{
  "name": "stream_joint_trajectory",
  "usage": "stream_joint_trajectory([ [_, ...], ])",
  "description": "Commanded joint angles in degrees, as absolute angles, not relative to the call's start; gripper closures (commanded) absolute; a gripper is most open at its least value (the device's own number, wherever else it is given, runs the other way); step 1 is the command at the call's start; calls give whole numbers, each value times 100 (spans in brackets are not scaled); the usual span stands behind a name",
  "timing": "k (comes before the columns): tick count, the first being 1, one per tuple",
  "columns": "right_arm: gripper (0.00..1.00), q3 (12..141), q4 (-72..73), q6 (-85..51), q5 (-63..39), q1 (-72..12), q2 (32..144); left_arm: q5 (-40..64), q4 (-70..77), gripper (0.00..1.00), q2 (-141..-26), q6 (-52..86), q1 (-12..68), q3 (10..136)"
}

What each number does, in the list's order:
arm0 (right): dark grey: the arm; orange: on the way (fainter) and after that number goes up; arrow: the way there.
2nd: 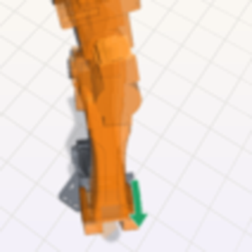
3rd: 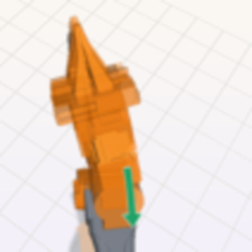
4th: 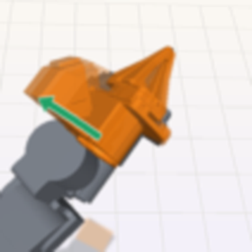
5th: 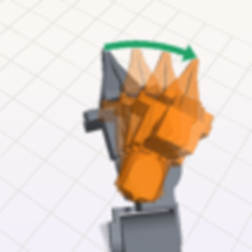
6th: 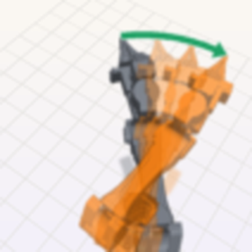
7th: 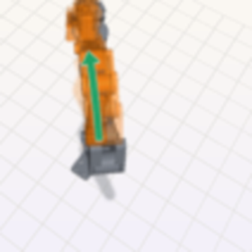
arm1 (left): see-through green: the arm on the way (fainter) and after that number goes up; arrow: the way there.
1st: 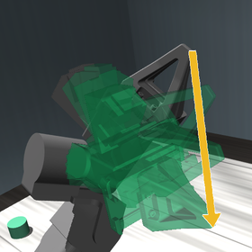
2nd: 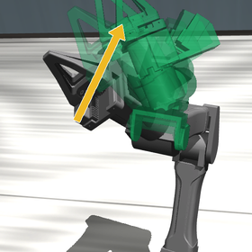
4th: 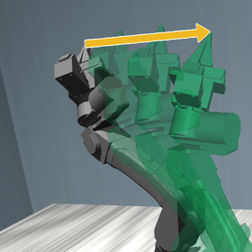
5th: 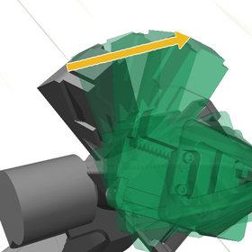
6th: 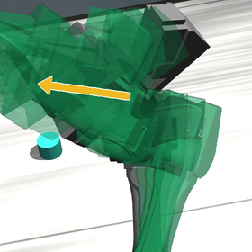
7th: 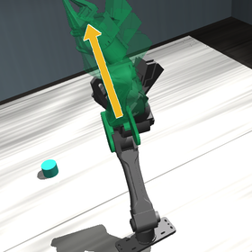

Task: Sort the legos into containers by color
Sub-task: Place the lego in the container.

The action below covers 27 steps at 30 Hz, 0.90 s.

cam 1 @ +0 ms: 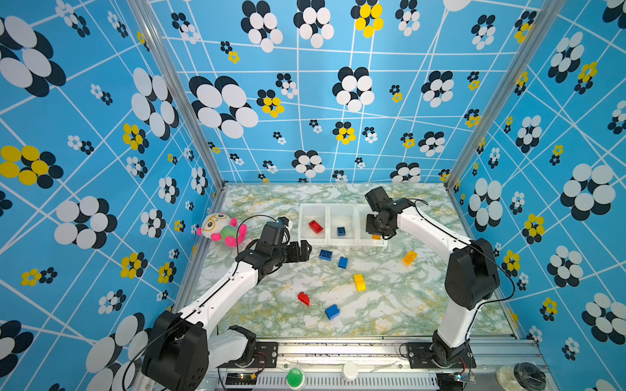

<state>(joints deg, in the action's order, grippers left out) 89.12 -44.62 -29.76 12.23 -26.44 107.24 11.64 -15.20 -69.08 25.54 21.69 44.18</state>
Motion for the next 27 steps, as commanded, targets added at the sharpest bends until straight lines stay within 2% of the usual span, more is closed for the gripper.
stream_joint_trajectory([
  [1, 69, 9438, -4676, -2635, 1342, -2530, 11180, 1241, -1600, 1, -6916, 2569, 2118, 4436],
  [13, 66, 10516, -4754, -2427, 1205, -2426, 12400, 1231, -1674, 1, -7002, 2503, 2118, 4562],
  [17, 50, 10529, -4720, -2506, 1120, -2428, 12428, 1228, -1687, 1, -6983, 2505, 2110, 4562],
  [20, 43, 10505, -4729, -2543, 1080, -2426, 12393, 1227, -1696, 1, -6976, 2504, 2109, 4562],
  [27, 40, 10390, -4746, -2586, 1021, -2428, 12201, 1163, -1740, 1, -6941, 2505, 2116, 4553],
])
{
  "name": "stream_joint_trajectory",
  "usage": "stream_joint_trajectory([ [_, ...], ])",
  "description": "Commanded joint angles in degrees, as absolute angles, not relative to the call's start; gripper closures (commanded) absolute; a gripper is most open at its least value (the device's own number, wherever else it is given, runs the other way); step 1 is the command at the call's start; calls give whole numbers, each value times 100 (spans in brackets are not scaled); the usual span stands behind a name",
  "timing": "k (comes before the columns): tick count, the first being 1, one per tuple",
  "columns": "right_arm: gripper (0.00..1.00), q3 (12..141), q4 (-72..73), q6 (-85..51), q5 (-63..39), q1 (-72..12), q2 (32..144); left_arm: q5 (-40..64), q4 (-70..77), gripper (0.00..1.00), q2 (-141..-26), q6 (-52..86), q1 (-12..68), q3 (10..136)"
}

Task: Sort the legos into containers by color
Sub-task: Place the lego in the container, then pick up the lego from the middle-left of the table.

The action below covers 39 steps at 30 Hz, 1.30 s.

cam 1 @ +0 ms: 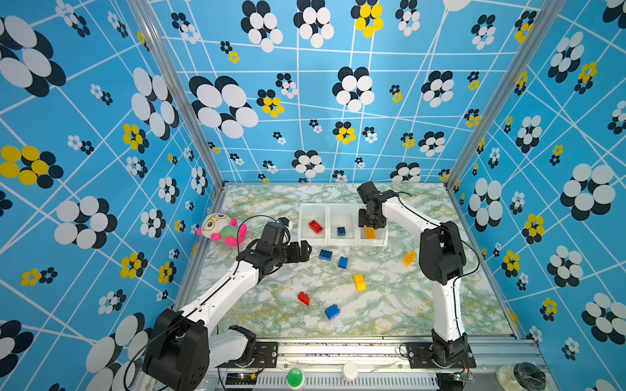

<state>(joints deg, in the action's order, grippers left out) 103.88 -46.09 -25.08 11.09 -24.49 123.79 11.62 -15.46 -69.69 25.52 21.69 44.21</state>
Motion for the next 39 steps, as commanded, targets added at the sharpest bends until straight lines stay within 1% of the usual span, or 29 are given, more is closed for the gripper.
stream_joint_trajectory([
  [1, 40, 10356, -4742, -2593, 1008, -2426, 12146, 1139, -1757, 1, -6936, 2508, 2110, 4553],
  [5, 39, 10178, -4720, -2639, 963, -2434, 11928, 1026, -1866, 1, -6930, 2503, 2101, 4579],
  [9, 35, 9932, -4711, -2671, 903, -2458, 11615, 795, -2137, 1, -6970, 2448, 2070, 4696],
  [18, 22, 9110, -4704, -2758, 701, -2573, 10545, 335, -3080, 1, -7297, 2159, 1736, 5295],
  [24, 15, 8171, -4511, -3003, 301, -2600, 9701, 204, -3721, 0, -7856, 1759, 1385, 5867],
  [29, 12, 7522, -4428, -3193, 102, -2610, 9044, -6, -4179, 2, -8491, 1430, 1163, 6389],
  [34, 11, 7148, -4458, -3261, 44, -2619, 8601, -140, -4323, 5, -9174, 1222, 991, 6815],
  [39, 9, 7023, -4511, -3261, 26, -2613, 8379, -136, -4149, 8, -9714, 1345, 930, 7074],
])
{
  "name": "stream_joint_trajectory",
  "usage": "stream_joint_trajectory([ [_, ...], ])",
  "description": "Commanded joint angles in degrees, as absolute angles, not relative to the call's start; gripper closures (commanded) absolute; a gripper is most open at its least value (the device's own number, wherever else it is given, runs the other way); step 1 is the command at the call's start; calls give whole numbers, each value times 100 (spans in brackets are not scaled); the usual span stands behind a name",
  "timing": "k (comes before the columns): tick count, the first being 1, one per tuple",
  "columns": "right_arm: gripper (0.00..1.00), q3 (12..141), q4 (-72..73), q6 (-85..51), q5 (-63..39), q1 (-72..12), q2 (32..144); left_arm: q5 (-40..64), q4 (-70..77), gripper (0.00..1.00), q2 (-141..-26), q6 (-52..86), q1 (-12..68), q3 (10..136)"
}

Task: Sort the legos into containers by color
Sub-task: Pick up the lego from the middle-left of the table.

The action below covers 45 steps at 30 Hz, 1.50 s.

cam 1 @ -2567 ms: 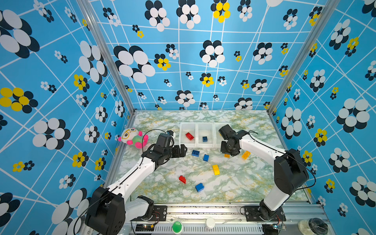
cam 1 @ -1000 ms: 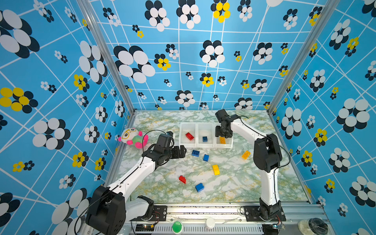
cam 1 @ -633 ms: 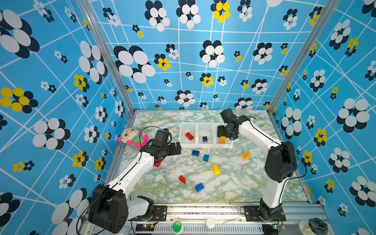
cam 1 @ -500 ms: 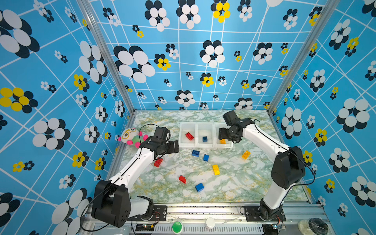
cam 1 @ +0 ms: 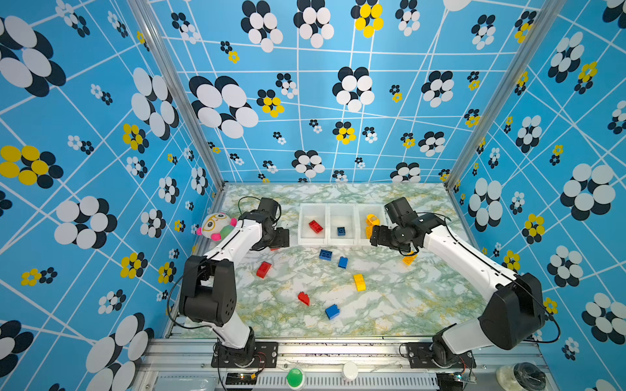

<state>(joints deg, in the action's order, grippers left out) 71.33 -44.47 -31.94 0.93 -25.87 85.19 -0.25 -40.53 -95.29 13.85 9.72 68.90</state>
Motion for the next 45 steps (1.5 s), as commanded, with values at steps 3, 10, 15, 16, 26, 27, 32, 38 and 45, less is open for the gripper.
stream_joint_trajectory([
  [3, 9, 7007, -4519, -3261, 9, -2617, 8353, -218, -3887, 10, -9933, 1504, 929, 7076],
  [10, 9, 7014, -4501, -3270, -9, -2615, 8340, -289, -3706, 15, -10476, 1743, 857, 7261],
  [15, 9, 6989, -4481, -3281, -25, -2609, 8357, -423, -3479, 20, -10596, 1998, 845, 7258],
  [16, 8, 6989, -4482, -3279, -22, -2618, 8356, -446, -3435, 21, -10597, 2047, 852, 7244],
  [26, 8, 7066, -4487, -3278, -1, -2608, 8410, -519, -3248, 28, -10838, 2303, 845, 7203],
  [27, 8, 7069, -4488, -3278, 0, -2611, 8419, -508, -3222, 28, -10851, 2317, 842, 7180],
  [32, 8, 7064, -4482, -3278, 0, -2609, 8443, -423, -3138, 35, -10900, 2395, 846, 7073],
  [38, 8, 7054, -4477, -3287, 0, -2612, 8444, -405, -3103, 43, -10890, 2419, 879, 6961],
  [45, 8, 7089, -4483, -3296, 0, -2616, 8429, -413, -3094, 46, -10920, 2420, 895, 6934],
])
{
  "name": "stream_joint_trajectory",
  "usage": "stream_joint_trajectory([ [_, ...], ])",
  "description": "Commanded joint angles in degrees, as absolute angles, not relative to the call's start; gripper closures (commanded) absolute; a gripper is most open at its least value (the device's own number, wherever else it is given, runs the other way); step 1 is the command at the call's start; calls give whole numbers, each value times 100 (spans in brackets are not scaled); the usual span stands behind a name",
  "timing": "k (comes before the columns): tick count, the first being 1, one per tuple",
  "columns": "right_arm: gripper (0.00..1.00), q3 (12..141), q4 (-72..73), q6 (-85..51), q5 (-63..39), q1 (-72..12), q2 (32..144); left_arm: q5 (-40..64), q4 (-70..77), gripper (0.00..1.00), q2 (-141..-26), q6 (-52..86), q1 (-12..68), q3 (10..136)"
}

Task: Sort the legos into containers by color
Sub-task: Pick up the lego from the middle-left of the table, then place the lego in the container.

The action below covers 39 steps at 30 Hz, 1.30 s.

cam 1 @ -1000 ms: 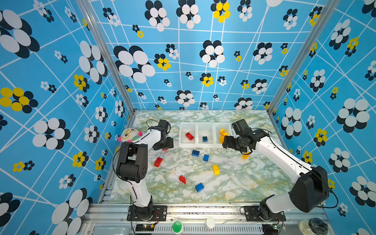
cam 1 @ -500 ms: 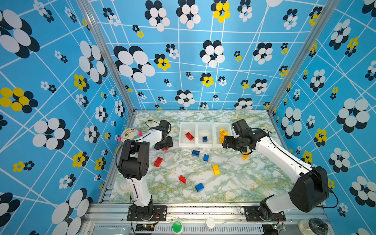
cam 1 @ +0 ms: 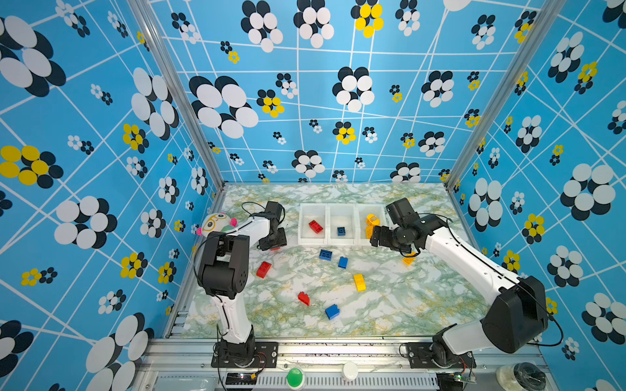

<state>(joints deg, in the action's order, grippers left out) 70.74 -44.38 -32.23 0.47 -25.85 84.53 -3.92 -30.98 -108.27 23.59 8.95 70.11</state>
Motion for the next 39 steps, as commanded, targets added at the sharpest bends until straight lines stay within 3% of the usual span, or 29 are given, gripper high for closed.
stream_joint_trajectory([
  [1, 8, 7084, -4487, -3296, 1, -2615, 8428, -405, -3096, 48, -10928, 2425, 894, 6936],
  [6, 8, 7096, -4505, -3302, 9, -2612, 8416, -406, -3118, 60, -10905, 2418, 914, 6951],
  [11, 8, 7106, -4515, -3306, 9, -2612, 8397, -413, -3139, 64, -10718, 2432, 961, 6904],
  [25, 8, 7031, -4500, -3349, 9, -2618, 8307, -683, -3356, 67, -9485, 2444, 1289, 6755],
  [39, 8, 6945, -4503, -3384, 0, -2619, 8205, -642, -3447, 67, -8966, 2530, 1630, 6699],
])
